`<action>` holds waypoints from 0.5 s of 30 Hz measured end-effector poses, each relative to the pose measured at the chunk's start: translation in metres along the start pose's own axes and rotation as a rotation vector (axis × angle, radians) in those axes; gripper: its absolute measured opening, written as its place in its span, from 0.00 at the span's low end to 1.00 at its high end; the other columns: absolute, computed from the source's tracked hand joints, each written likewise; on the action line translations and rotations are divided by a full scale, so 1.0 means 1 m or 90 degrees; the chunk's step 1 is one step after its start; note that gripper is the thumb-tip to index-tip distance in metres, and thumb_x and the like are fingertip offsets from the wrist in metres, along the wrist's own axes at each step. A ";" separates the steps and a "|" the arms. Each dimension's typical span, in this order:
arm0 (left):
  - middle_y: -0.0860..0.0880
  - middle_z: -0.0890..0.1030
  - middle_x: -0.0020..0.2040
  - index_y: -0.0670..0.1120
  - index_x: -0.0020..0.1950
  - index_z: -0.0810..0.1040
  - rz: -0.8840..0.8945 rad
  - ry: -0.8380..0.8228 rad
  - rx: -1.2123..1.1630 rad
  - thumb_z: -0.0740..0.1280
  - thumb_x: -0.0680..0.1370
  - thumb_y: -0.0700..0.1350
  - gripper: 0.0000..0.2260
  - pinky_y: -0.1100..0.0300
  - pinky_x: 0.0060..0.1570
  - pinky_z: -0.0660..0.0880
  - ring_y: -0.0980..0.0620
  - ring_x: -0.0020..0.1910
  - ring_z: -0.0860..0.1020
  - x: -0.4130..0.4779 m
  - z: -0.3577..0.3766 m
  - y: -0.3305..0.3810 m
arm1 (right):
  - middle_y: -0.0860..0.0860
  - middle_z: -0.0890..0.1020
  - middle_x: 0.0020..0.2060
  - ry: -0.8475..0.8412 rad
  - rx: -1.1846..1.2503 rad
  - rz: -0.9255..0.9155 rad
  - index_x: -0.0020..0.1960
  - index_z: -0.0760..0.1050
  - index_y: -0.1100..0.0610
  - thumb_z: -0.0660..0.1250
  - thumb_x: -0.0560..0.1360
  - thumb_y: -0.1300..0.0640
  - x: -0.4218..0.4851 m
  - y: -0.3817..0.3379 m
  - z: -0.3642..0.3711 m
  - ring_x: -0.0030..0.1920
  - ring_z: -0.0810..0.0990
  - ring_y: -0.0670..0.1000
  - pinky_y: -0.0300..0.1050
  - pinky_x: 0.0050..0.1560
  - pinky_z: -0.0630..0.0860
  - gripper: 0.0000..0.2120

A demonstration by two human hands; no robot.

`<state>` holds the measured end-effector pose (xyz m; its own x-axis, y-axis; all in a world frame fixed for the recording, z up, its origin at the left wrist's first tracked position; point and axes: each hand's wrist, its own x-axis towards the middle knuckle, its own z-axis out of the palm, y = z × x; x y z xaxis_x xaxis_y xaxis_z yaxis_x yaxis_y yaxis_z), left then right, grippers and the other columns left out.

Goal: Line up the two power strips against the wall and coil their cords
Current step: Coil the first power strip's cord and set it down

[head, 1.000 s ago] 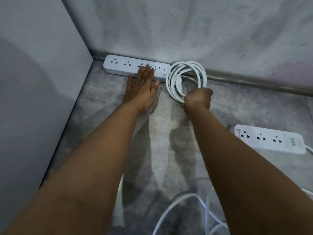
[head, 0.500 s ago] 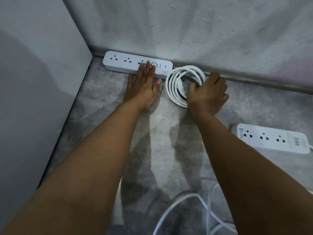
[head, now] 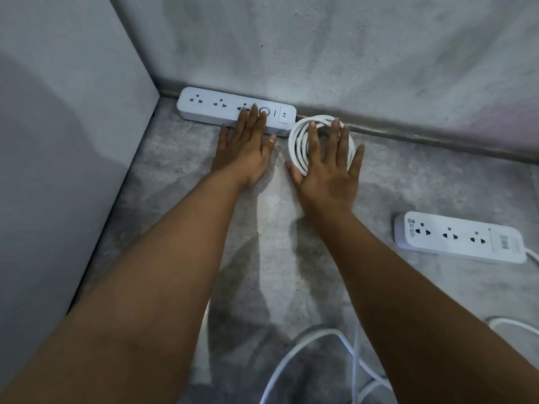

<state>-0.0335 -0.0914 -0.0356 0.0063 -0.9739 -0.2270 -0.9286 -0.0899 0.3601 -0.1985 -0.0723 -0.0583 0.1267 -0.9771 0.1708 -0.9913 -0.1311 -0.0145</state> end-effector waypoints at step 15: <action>0.52 0.35 0.79 0.50 0.79 0.36 -0.001 0.024 0.123 0.42 0.83 0.58 0.28 0.45 0.75 0.33 0.54 0.78 0.34 -0.002 0.005 0.003 | 0.62 0.41 0.78 -0.141 0.049 0.040 0.80 0.39 0.49 0.51 0.81 0.41 0.031 0.012 -0.006 0.79 0.42 0.60 0.57 0.77 0.40 0.34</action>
<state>-0.0382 -0.0885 -0.0389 0.0188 -0.9813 -0.1916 -0.9826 -0.0535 0.1780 -0.2064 -0.1029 -0.0471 0.0776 -0.9956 -0.0524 -0.9928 -0.0724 -0.0949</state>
